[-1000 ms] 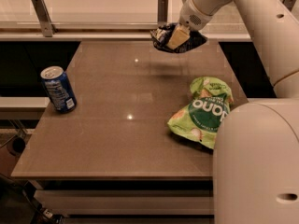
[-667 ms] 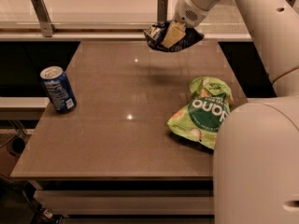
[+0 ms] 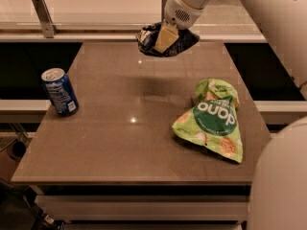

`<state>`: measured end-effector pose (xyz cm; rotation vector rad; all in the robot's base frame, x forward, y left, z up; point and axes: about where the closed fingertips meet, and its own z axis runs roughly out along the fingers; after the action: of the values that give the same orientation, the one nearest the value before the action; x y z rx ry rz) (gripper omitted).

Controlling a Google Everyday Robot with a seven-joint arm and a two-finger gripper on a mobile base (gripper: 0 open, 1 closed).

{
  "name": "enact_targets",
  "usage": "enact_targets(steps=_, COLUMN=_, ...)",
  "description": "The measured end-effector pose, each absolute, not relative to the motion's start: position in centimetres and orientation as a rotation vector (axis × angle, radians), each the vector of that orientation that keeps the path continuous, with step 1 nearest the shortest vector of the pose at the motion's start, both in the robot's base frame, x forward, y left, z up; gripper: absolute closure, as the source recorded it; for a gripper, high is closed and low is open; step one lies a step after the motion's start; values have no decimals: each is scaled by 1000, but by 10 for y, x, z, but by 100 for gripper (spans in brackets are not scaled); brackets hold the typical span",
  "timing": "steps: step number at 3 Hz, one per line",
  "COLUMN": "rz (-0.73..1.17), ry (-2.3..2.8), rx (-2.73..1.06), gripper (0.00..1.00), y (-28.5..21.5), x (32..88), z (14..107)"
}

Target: Move blue chip bag near pepsi can

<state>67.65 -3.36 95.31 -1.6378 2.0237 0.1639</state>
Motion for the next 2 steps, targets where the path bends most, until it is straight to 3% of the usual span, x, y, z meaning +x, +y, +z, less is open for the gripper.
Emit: enact_targets(steps=2, rz=58, ry=2105, rx=-1623, gripper=100, y=-23, x=615, z=947)
